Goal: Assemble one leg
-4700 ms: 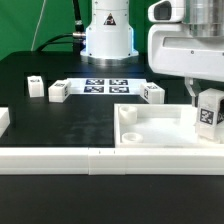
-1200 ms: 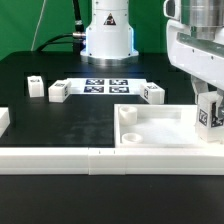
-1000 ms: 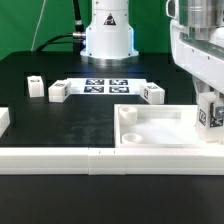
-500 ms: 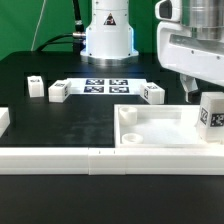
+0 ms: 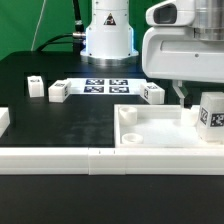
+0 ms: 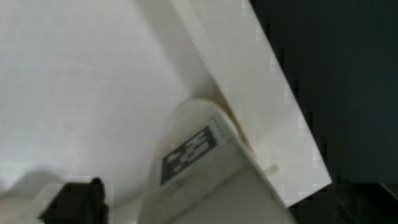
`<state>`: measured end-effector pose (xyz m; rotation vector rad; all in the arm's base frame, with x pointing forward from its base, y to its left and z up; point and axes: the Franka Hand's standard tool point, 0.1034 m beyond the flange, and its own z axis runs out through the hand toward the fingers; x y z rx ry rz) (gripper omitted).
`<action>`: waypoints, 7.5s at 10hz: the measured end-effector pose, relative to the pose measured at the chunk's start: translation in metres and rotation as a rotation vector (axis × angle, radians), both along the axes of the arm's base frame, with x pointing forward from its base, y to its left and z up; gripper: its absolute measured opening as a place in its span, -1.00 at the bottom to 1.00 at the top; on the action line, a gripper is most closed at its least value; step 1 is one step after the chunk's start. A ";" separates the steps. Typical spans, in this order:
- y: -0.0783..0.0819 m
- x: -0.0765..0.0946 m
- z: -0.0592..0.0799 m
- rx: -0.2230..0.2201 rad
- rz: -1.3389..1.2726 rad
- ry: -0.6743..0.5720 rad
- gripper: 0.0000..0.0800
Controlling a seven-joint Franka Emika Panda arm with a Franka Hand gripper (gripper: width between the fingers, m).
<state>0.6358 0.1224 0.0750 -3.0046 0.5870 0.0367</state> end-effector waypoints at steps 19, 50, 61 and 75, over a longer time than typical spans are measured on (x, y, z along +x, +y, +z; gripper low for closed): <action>-0.008 0.001 -0.002 0.013 -0.693 -0.003 -0.27; -0.007 0.001 -0.006 -0.062 0.124 -0.086 -0.27; 0.000 -0.002 -0.008 0.043 -1.036 -0.042 -0.27; 0.005 0.002 -0.007 -0.085 0.170 -0.146 0.62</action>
Offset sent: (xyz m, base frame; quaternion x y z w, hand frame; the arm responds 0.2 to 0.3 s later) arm -0.0028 -0.0022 0.0069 0.0147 0.0176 -0.2304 0.9728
